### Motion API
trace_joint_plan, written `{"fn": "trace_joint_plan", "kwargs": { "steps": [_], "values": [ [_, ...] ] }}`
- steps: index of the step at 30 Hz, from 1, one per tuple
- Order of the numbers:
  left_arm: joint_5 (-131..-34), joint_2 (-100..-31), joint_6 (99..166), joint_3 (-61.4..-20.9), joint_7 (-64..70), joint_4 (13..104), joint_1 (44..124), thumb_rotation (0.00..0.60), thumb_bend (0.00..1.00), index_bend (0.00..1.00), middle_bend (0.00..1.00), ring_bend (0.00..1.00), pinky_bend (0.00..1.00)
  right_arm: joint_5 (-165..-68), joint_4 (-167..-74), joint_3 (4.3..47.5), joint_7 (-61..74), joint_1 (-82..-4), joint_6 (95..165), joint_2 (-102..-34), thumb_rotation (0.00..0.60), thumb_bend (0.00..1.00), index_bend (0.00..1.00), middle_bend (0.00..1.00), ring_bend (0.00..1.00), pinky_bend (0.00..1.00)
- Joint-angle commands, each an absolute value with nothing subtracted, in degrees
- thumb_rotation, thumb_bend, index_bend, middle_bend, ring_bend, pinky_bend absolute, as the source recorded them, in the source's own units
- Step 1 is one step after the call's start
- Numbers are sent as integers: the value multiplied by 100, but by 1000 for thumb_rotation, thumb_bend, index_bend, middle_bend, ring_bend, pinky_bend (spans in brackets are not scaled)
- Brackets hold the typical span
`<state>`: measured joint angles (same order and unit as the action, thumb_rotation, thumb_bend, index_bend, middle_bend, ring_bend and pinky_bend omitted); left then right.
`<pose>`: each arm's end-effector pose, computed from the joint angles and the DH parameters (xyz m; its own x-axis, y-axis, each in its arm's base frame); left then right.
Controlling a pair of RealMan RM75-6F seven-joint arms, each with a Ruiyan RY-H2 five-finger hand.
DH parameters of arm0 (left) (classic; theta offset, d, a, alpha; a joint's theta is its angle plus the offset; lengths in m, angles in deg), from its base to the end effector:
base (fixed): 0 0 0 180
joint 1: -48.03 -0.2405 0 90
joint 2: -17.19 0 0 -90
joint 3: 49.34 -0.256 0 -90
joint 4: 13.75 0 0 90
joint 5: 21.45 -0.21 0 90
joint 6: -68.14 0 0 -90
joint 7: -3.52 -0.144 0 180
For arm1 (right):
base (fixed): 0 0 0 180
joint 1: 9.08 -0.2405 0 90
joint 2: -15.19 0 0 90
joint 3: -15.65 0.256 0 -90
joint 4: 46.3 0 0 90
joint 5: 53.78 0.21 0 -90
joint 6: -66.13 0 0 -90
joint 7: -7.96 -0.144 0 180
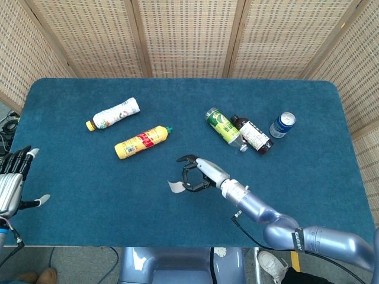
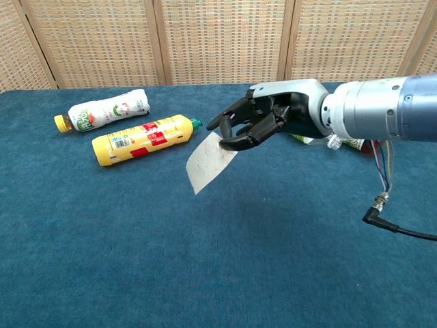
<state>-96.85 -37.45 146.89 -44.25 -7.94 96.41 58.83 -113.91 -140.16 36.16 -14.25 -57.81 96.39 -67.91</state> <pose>-0.2633 0.2101 0.1789 0.4219 0.0719 0.9038 0.9050 0.0265 -0.4246 -0.0669 -0.3441 -0.0177 -0.2041 -0.7286 0.6539 -0.9103 -0.1044 -0.4005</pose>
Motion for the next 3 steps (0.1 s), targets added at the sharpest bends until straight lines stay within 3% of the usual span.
{"fn": "trace_joint_plan", "kwargs": {
  "steps": [1,3],
  "values": [
    [-9672,-3749,14677,-4426,-810,9641,5889,600,0,0,0,0,0,-11350,-13979,3594,-1467,-5834,9640,-6891,600,619,883,127,0,0],
    [-9659,-3752,14672,-4423,-821,9643,5893,600,0,0,0,0,0,-11349,-13971,3592,-1476,-5849,9656,-6912,600,618,883,127,0,0]
  ]
}}
